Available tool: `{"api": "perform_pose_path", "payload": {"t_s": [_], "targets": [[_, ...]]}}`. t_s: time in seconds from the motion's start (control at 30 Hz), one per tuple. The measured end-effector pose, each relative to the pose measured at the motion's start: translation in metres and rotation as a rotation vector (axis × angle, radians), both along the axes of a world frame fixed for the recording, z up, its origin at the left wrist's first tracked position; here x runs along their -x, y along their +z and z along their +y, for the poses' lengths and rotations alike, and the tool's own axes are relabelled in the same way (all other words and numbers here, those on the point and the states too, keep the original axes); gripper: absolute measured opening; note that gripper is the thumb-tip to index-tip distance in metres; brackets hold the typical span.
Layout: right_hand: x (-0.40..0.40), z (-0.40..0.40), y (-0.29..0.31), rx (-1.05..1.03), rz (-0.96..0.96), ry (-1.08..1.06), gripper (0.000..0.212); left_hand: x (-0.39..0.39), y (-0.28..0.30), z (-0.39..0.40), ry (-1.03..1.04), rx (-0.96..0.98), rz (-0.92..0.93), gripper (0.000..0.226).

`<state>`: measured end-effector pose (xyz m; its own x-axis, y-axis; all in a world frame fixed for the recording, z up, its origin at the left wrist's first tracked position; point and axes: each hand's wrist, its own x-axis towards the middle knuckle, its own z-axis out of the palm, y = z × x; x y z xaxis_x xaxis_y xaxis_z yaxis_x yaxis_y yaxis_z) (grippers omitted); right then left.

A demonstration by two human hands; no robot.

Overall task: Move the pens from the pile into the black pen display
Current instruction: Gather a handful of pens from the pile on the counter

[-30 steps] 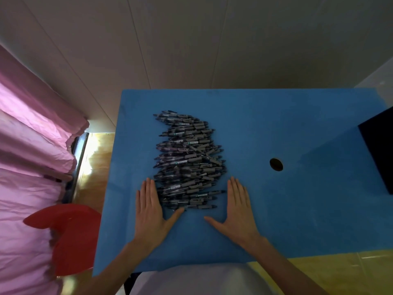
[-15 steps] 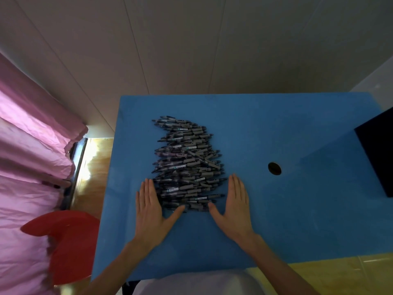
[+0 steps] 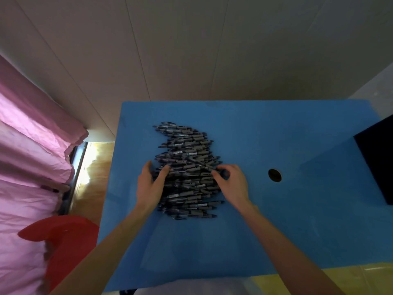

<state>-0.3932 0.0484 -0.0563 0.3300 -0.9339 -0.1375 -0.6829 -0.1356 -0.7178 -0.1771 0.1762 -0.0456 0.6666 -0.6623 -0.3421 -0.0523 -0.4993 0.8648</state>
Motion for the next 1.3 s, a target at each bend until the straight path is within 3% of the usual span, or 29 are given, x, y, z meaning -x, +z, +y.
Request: {"api": "perform_pose_path", "payload": {"t_s": [0.2,0.53,0.87,1.3], "targets": [[0.003,-0.013,0.0,0.055,0.003,0.092,0.023,-0.012,0.008,-0.017,0.006,-0.013,0.054,0.072],[0.008,-0.04,0.011,-0.08,0.065,0.339,0.018,-0.025,0.009,-0.025,0.08,-0.021,0.15,0.057],[0.008,-0.049,0.016,-0.197,-0.013,0.356,0.014,-0.023,0.006,-0.028,-0.061,-0.076,-0.034,0.061],[-0.006,-0.058,0.03,-0.165,-0.346,0.17,0.02,-0.033,0.009,-0.033,0.13,0.013,0.227,0.043]]}}
